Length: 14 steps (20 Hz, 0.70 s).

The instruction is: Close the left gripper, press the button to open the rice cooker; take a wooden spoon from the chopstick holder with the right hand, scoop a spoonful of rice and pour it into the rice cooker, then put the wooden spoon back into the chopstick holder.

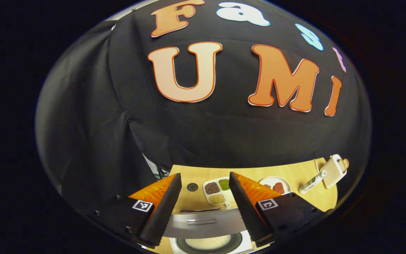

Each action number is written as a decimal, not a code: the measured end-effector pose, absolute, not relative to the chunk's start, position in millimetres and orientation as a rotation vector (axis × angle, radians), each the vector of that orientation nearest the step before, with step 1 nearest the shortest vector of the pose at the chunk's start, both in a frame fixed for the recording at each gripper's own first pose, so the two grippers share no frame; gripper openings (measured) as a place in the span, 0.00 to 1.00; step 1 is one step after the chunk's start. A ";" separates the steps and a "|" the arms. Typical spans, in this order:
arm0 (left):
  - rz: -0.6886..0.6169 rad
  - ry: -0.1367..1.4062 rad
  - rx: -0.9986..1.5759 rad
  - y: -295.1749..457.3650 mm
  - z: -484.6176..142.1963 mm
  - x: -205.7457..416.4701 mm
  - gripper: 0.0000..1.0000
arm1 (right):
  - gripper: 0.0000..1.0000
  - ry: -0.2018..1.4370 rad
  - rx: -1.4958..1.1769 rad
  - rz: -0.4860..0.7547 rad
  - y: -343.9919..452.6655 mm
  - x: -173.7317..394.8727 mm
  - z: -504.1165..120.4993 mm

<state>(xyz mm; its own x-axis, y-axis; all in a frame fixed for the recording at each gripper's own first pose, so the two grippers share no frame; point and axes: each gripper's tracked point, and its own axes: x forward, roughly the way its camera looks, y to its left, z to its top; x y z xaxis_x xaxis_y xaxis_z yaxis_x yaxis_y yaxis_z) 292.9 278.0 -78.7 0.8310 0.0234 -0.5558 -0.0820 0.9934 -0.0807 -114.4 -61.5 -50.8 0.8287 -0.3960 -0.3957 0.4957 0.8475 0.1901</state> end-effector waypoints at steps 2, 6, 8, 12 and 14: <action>0.053 0.649 -0.129 272.7 -92.1 283.6 0.92 | 0.80 0.352 0.292 -0.470 -66.6 -111.4 -53.3; 0.053 0.750 -0.153 259.2 -94.5 239.4 0.90 | 0.80 0.354 0.318 -0.454 -78.0 -110.6 -64.0; 0.039 0.810 -0.149 249.6 -105.5 212.1 0.90 | 0.80 0.369 0.309 -0.456 -86.2 -111.2 -73.7; 0.030 0.921 -0.150 233.5 -135.7 161.2 0.90 | 0.80 0.395 0.276 -0.417 -88.4 -102.9 -84.6; 0.037 0.950 -0.148 225.9 -151.4 146.5 0.92 | 0.80 0.400 0.293 -0.384 -83.5 -96.1 -89.1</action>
